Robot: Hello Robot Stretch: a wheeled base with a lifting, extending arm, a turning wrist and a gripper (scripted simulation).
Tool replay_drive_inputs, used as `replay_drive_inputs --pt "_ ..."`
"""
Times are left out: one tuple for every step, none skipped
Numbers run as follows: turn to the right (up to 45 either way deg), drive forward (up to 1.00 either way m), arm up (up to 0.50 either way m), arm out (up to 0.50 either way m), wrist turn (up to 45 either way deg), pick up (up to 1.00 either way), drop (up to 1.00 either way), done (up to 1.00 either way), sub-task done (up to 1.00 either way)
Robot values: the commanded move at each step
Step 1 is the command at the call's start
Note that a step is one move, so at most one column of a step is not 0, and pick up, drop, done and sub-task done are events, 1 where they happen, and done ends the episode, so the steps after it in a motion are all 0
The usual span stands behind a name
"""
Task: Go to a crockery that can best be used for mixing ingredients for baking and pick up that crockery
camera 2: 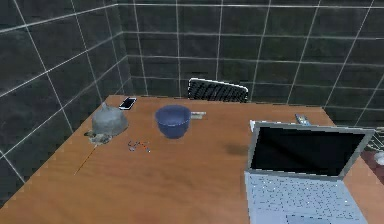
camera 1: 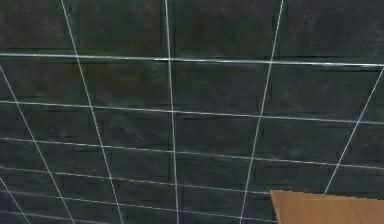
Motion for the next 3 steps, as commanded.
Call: replay_drive_inputs --pt "0.0 0.0 0.38 0.0 0.0 0.0 0.0 0.0 0.0" --pt "0.0 0.0 0.0 0.46 0.0 0.0 0.0 0.0 0.0" --pt "0.0 0.0 0.0 0.0 45.0 0.0 0.0 0.0 0.0"
